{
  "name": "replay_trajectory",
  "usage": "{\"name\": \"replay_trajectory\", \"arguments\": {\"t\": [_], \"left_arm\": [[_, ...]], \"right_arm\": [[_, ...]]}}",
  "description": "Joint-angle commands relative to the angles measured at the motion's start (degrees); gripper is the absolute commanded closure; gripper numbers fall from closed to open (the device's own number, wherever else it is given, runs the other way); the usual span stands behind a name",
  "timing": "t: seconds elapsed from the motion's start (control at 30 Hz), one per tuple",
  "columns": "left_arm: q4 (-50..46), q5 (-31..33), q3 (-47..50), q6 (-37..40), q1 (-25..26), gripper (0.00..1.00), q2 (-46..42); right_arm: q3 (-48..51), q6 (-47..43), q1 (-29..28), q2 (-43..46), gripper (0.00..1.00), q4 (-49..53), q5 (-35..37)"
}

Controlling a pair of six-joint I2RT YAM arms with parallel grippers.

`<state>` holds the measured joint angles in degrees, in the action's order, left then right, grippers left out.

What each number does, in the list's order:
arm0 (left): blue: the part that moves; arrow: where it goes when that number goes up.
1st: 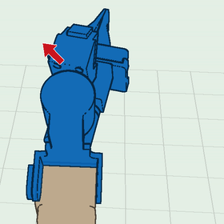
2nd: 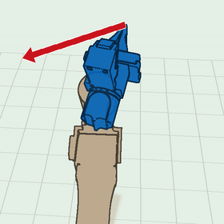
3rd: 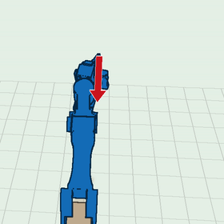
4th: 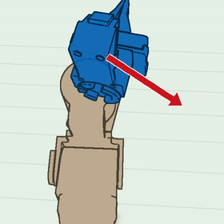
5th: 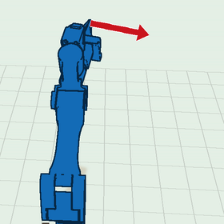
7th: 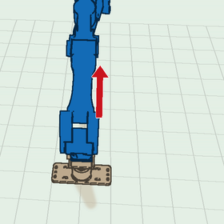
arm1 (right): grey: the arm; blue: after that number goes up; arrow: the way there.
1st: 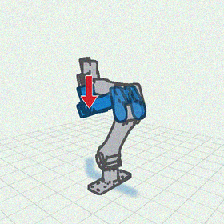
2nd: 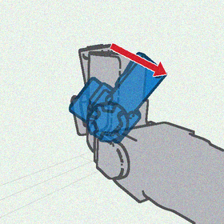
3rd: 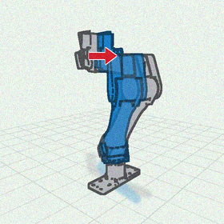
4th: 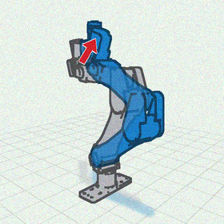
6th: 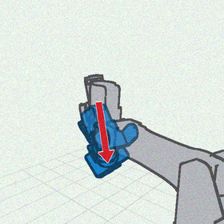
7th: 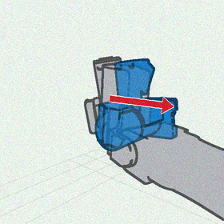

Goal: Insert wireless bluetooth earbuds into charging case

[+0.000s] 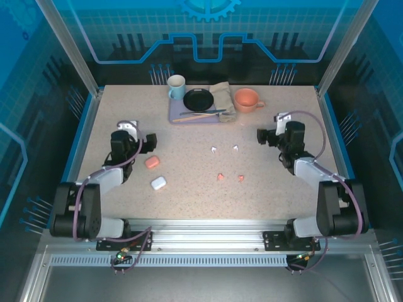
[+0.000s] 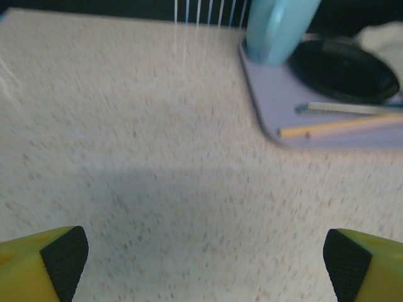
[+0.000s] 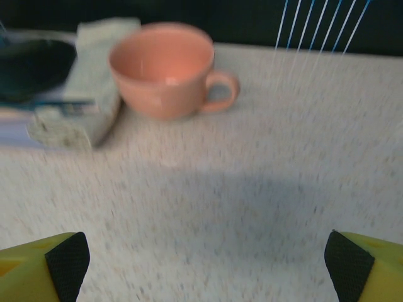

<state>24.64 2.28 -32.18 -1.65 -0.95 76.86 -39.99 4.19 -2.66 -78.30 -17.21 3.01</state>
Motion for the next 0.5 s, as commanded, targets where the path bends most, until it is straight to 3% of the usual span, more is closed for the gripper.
{"name": "replay_trajectory", "arguments": {"t": [0.0,0.13,0.3,0.47], "left_arm": [[-15.3,3.4,-5.5,-4.7,0.2,0.01,-4.0],[-25.4,3.9,-9.8,-10.9,0.9,0.01,-6.8],[-42.8,3.8,-16.3,-23.8,1.5,0.01,-8.9],[-57.7,3.2,-20.1,-34.4,1.6,0.01,-10.7]], "right_arm": [[-2.6,10.1,0.3,4.5,0.00,12.8,2.5],[-7.0,23.8,2.6,6.5,0.00,24.3,4.7],[-12.1,20.6,1.3,4.8,0.00,32.6,-7.4],[-15.6,18.5,-7.0,3.9,0.01,42.1,-9.2]]}}
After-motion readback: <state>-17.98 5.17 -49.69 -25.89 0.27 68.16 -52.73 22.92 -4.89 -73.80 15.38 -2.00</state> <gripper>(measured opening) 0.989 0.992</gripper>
